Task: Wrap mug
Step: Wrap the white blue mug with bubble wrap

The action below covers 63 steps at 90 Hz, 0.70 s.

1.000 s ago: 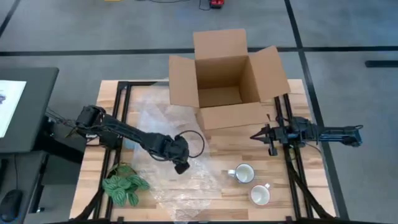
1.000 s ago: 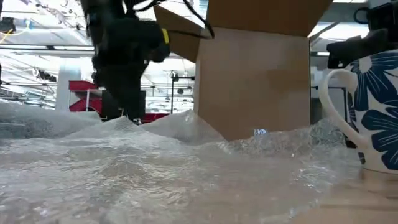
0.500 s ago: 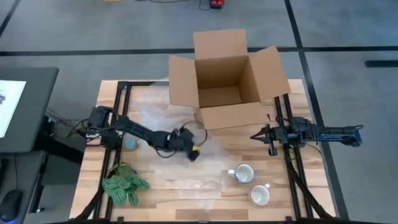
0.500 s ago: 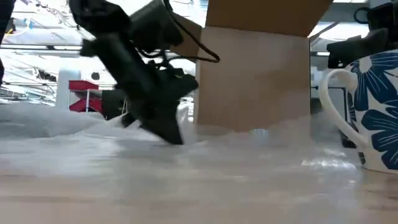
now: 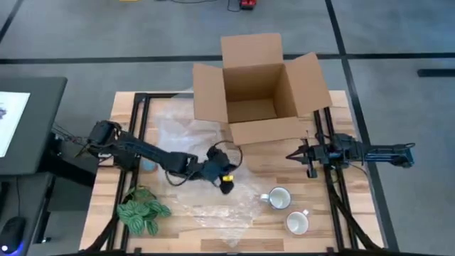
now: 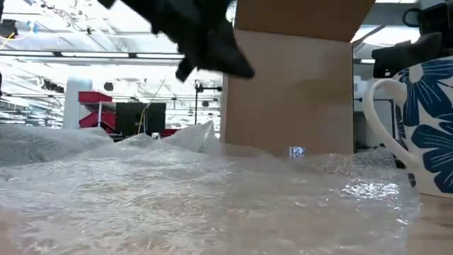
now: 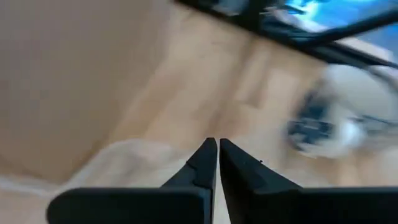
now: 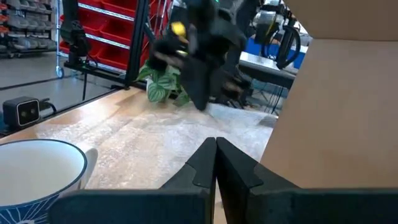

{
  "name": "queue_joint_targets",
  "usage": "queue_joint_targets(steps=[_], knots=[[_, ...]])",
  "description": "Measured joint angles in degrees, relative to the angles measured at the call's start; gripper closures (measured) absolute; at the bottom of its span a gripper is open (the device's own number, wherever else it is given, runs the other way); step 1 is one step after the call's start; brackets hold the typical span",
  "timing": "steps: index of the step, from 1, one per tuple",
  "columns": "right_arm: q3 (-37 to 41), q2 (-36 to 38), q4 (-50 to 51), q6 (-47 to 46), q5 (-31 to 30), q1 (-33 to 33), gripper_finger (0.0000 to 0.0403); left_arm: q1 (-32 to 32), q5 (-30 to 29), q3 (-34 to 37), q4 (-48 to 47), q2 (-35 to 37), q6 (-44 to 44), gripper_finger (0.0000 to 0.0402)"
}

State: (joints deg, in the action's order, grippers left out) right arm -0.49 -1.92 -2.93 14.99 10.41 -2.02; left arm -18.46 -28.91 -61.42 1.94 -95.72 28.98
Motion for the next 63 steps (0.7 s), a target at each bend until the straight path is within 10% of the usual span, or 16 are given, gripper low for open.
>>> queue_joint_targets(steps=[63], knots=[[0.0, -0.02, -1.18, 2.77, 0.11, 0.03, 0.0403, -18.97, -15.12, -0.14, -11.65, 0.06, 17.87, 0.0402]])
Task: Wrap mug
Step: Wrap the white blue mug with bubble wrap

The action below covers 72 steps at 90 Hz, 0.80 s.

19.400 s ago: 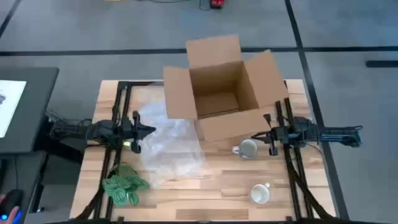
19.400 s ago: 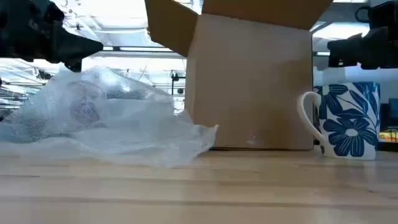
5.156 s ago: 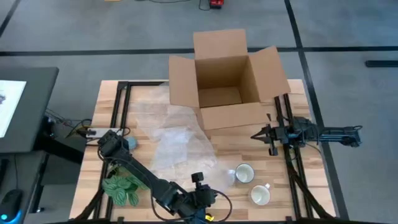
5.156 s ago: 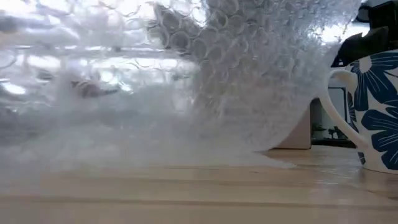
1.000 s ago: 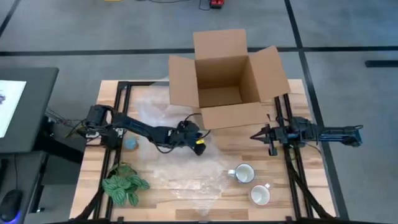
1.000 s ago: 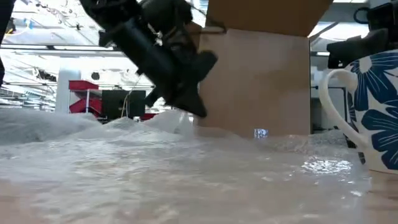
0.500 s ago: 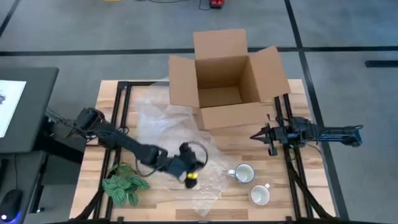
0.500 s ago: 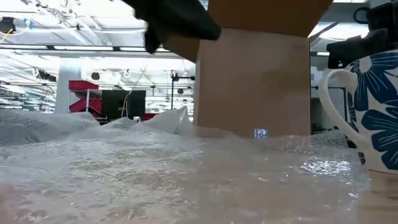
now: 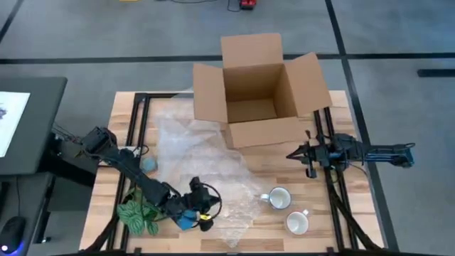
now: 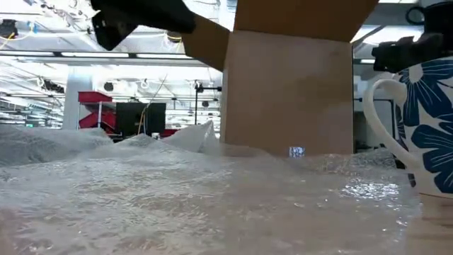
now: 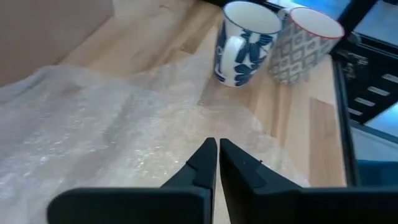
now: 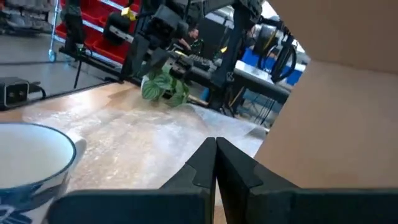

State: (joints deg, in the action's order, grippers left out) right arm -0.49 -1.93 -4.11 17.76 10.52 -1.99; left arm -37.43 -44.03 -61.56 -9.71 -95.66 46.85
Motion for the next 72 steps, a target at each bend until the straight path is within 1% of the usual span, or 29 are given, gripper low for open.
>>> queue_joint_targets(steps=[13, 18, 23, 33, 38, 47, 57, 72], knots=[[0.0, 0.02, -2.96, -20.39, -0.13, 0.38, 0.0403, 0.83, -0.48, 0.0, -0.05, 0.0, 0.37, 0.0402], [0.0, 0.02, -3.44, -25.51, -0.09, 0.38, 0.0403, 1.14, -0.48, 0.0, -0.08, 0.0, 0.37, 0.0402], [0.0, 0.01, -3.47, -28.27, 0.87, 0.54, 0.0403, 1.35, -0.5, 0.0, -0.08, -0.02, 0.18, 0.0402], [0.0, 0.0, -5.12, -28.46, 6.1, 1.96, 0.0403, 1.83, -0.48, 0.0, -0.07, -0.02, 0.04, 0.0402], [0.0, 0.02, -6.7, -27.89, 7.43, 3.44, 0.0403, 1.88, -0.47, 0.0, -0.06, -0.02, -0.02, 0.0402], [-0.7, -0.06, -7.45, -26.6, 7.54, 6.67, 0.0396, 2.01, -0.44, 0.0, 0.02, -0.02, -0.04, 0.0402], [-3.38, -1.62, -7.56, -26.27, 7.54, 10.01, 0.0375, 2.01, -0.4, 0.0, 0.04, -0.02, 0.42, 0.0402], [-8.04, -8.17, -4.32, -23.89, 7.52, 15.01, 0.0333, 2.03, -0.37, 0.0, 0.09, -0.02, 0.5, 0.0402]])
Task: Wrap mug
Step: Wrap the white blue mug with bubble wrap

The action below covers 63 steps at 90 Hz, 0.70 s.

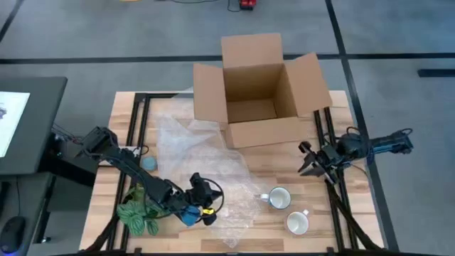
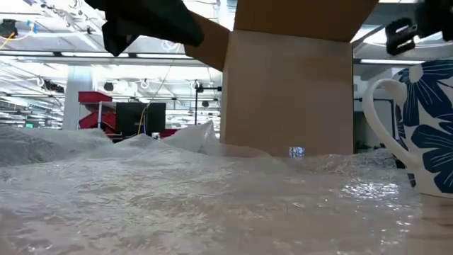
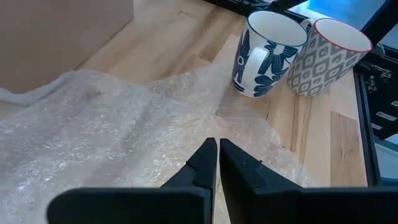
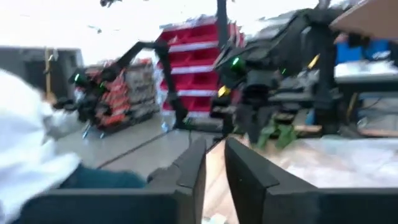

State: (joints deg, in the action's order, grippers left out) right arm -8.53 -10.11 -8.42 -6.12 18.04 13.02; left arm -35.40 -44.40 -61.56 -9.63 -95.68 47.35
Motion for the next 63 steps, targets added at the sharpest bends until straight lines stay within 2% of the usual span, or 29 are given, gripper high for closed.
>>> queue_joint_targets(steps=[23, 44, 63], knots=[[-9.86, -18.63, 3.4, 0.57, -0.65, 7.51, 0.0297, -0.02, 0.15, 0.0, -0.01, 0.0, 0.36, 0.0402], [-26.35, -38.52, 24.41, 1.5, -13.07, 12.96, 0.0293, -0.61, 0.17, 0.0, -0.12, -0.01, 0.47, 0.0402], [-39.81, -52.81, 40.96, 0.15, -13.75, 12.3, 0.0293, -1.36, 0.17, 0.0, -0.15, -0.02, 0.47, 0.0402]])
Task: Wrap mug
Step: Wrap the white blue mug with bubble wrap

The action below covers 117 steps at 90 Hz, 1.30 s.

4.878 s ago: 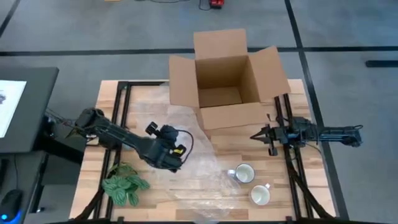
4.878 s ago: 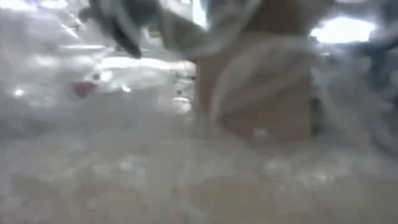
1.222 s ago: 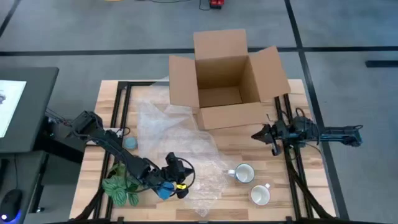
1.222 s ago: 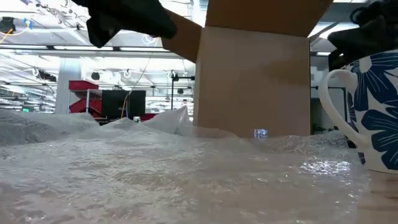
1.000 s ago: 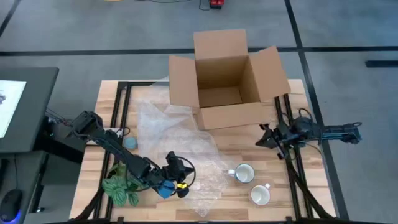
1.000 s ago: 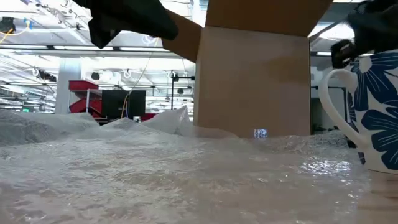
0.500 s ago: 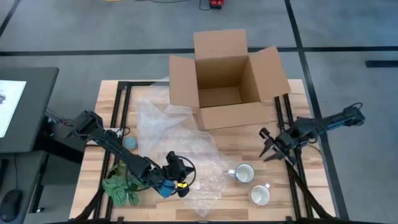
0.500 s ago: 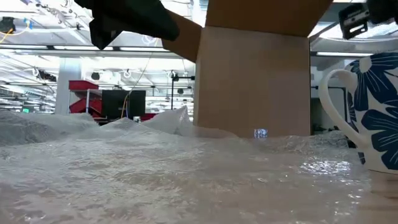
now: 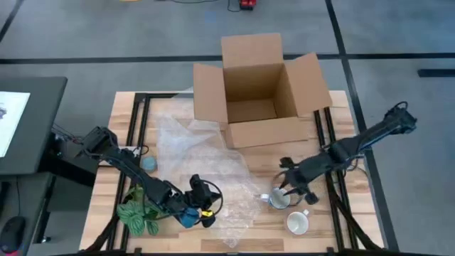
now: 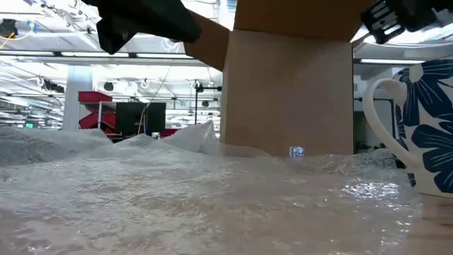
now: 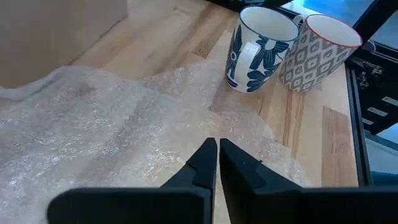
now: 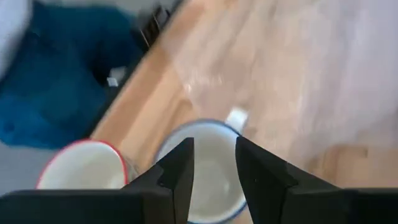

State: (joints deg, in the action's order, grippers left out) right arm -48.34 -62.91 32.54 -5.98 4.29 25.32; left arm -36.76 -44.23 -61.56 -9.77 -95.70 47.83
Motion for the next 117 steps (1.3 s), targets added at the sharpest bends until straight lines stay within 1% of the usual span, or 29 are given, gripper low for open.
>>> queue_joint_targets(steps=[10, 18, 43, 62, 71, 82, 85, 95, 117], knots=[[-4.6, -6.0, 6.96, 0.01, -0.6, -0.82, 0.0293, -0.34, -0.02, 0.0, -0.01, 0.0, -0.06, 0.0402], [-6.84, -10.2, 9.79, 0.01, -1.21, -1.78, 0.0293, -0.36, -0.02, 0.0, -0.07, 0.0, -0.17, 0.0402], [-8.65, -20.36, 11.22, 3.23, -1.38, -4.51, 0.0293, -0.36, -0.04, 0.0, -0.33, 0.0, -0.18, 0.0402], [-9.08, -26.15, 13.32, 4.48, -1.13, -4.31, 0.0302, -0.36, -0.08, 0.0, -0.81, 0.0, -0.17, 0.0402], [-9.13, -28.04, 13.3, 4.77, -1.15, -3.88, 0.0325, -0.36, -0.08, 0.0, -1.16, 0.0, -0.11, 0.0402], [-9.2, -28.79, 12.47, 5.04, -1.39, -3.06, 0.0379, -0.36, -0.08, 0.0, -1.16, 0.0, -0.06, 0.0402], [-9.5, -28.79, 12.39, 5.54, -1.05, -2.82, 0.0389, -0.43, -0.09, 0.0, -1.16, 0.0, -0.04, 0.0402], [-11.68, -28.69, 12.57, 6.15, -1.77, -1.88, 0.0391, -0.73, 0.07, 0.0, -1.23, 0.0, -0.15, 0.0402], [-21.63, -28.7, 10.2, 8.22, -7.85, -0.41, 0.0396, -2.8, 1.15, 0.0, -1.36, 0.0, 0.29, 0.0402]])
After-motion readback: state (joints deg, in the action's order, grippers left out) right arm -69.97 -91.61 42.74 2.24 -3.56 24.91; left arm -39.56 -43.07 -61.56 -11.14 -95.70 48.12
